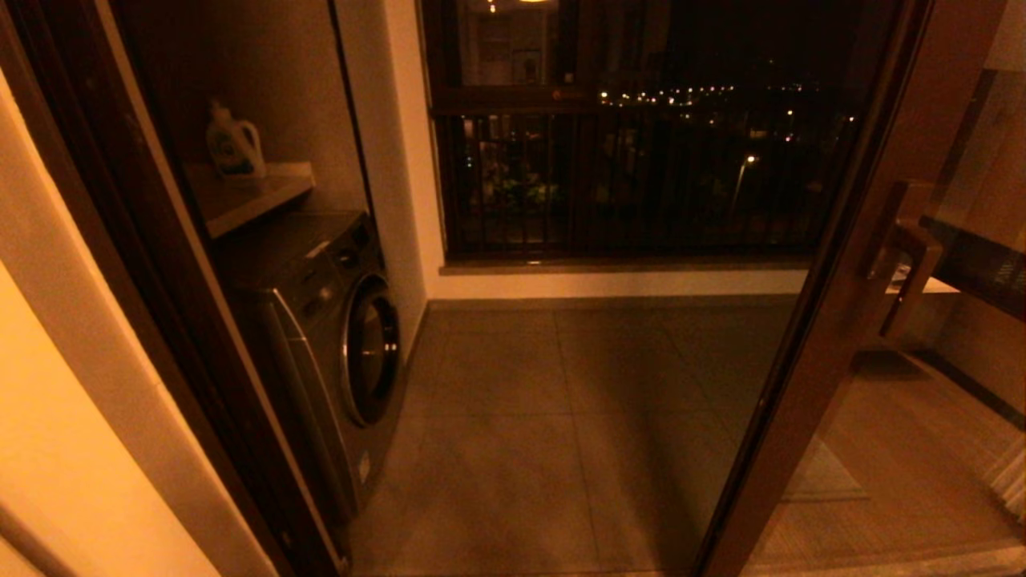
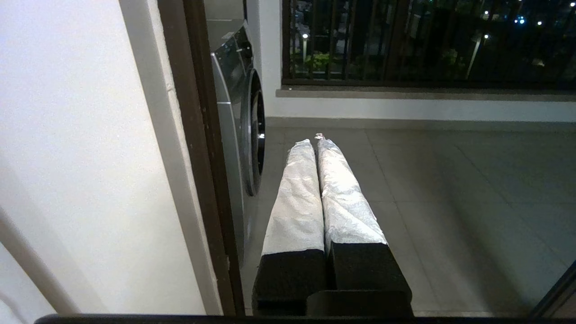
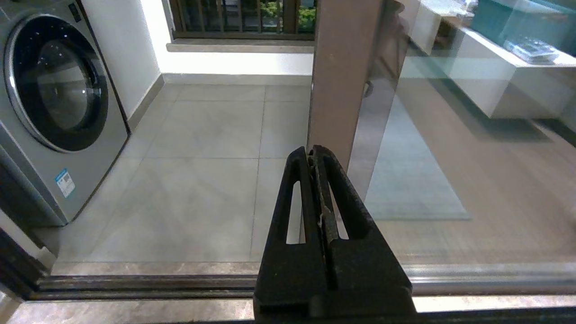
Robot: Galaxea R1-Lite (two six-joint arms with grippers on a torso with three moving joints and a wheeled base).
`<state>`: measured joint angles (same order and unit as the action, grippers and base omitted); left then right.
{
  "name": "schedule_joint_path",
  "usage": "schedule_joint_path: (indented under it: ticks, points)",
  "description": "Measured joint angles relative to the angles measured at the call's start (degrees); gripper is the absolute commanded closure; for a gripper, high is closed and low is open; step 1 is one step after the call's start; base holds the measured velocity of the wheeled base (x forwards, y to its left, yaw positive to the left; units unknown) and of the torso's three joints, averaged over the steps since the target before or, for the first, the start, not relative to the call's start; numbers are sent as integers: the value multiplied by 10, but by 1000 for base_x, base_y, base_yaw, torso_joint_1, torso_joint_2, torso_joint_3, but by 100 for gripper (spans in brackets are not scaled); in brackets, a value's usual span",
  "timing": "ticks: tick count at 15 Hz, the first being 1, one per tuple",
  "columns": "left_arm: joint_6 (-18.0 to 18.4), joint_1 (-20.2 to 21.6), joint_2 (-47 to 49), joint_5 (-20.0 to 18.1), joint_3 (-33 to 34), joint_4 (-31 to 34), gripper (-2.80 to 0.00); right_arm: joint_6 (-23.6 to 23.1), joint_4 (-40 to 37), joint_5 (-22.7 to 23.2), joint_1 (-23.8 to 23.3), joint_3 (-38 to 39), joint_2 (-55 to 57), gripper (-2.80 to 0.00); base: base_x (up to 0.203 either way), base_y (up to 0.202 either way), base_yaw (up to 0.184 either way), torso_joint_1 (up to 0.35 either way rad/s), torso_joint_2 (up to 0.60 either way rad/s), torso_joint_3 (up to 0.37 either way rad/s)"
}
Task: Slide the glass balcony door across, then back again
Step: Close the slid door
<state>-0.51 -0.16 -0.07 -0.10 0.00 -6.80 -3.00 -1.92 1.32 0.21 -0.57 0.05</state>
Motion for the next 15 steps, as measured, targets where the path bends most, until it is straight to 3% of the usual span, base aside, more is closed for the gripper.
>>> schedule_joint_path:
  ticks: [4, 6, 12, 15]
  points:
    - [0, 0, 0, 0, 0, 0, 0, -38, -18, -5, 0, -12, 0, 0, 0, 0, 0, 0, 0, 0]
    - [0, 0, 0, 0, 0, 0, 0, -37, -46, 1, 0, -65, 11, 0, 0, 0, 0, 0, 0, 0]
    - [0, 0, 0, 0, 0, 0, 0, -13, -129, 25, -8, -322, 181, 0, 0, 0, 0, 0, 0, 0]
    - [0, 0, 0, 0, 0, 0, 0, -8, -170, 14, -58, -466, 319, 0, 0, 0, 0, 0, 0, 0]
